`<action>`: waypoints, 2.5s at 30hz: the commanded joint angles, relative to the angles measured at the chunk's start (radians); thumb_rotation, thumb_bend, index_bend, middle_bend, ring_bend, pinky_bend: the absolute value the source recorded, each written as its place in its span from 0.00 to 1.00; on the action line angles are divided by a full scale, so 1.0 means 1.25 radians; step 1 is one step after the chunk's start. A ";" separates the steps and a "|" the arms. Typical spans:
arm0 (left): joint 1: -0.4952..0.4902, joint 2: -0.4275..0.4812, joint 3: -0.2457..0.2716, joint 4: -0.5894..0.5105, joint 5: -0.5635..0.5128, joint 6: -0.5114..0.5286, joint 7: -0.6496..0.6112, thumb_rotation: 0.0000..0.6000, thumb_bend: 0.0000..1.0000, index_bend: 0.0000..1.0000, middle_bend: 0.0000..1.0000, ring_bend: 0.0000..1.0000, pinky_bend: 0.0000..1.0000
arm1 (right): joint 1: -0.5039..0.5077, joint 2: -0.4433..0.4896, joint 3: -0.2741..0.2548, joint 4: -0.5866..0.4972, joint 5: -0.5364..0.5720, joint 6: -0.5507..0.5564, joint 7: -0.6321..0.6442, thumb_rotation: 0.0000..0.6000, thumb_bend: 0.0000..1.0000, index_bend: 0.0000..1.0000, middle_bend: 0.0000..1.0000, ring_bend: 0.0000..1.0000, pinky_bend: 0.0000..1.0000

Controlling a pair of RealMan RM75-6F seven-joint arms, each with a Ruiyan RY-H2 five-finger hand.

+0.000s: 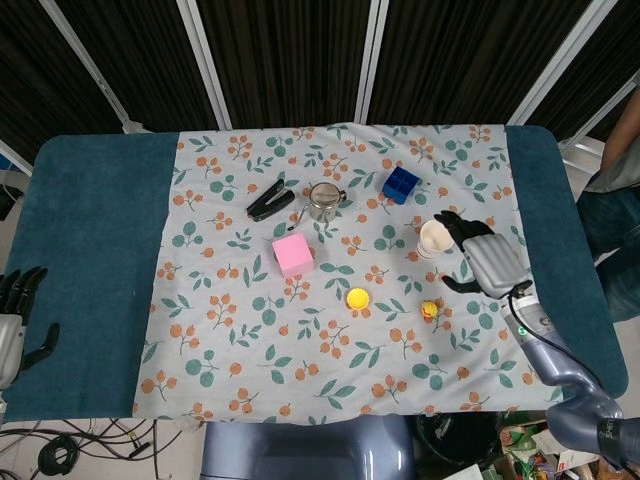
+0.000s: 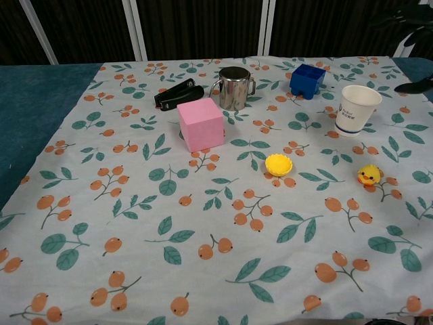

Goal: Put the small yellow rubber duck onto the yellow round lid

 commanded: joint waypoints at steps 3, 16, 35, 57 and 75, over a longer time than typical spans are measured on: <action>0.000 -0.001 -0.002 0.000 -0.003 0.001 -0.003 1.00 0.42 0.00 0.07 0.00 0.00 | -0.018 0.007 -0.038 -0.011 -0.032 0.001 -0.005 1.00 0.16 0.05 0.06 0.16 0.16; -0.001 -0.003 -0.003 -0.005 -0.009 -0.004 0.006 1.00 0.43 0.00 0.07 0.00 0.00 | -0.064 -0.066 -0.148 0.070 -0.147 0.024 -0.050 1.00 0.17 0.07 0.13 0.16 0.16; 0.000 -0.006 -0.009 -0.012 -0.031 -0.011 0.021 1.00 0.43 0.00 0.07 0.00 0.00 | -0.030 -0.181 -0.152 0.240 -0.139 -0.048 -0.037 1.00 0.25 0.26 0.28 0.16 0.16; 0.000 -0.006 -0.010 -0.014 -0.038 -0.015 0.024 1.00 0.43 0.00 0.07 0.00 0.00 | -0.015 -0.232 -0.153 0.298 -0.140 -0.058 -0.029 1.00 0.27 0.41 0.38 0.20 0.16; 0.002 -0.004 -0.010 -0.017 -0.035 -0.012 0.014 1.00 0.43 0.00 0.07 0.00 0.00 | 0.005 -0.212 -0.132 0.256 -0.141 -0.047 -0.033 1.00 0.32 0.50 0.47 0.26 0.16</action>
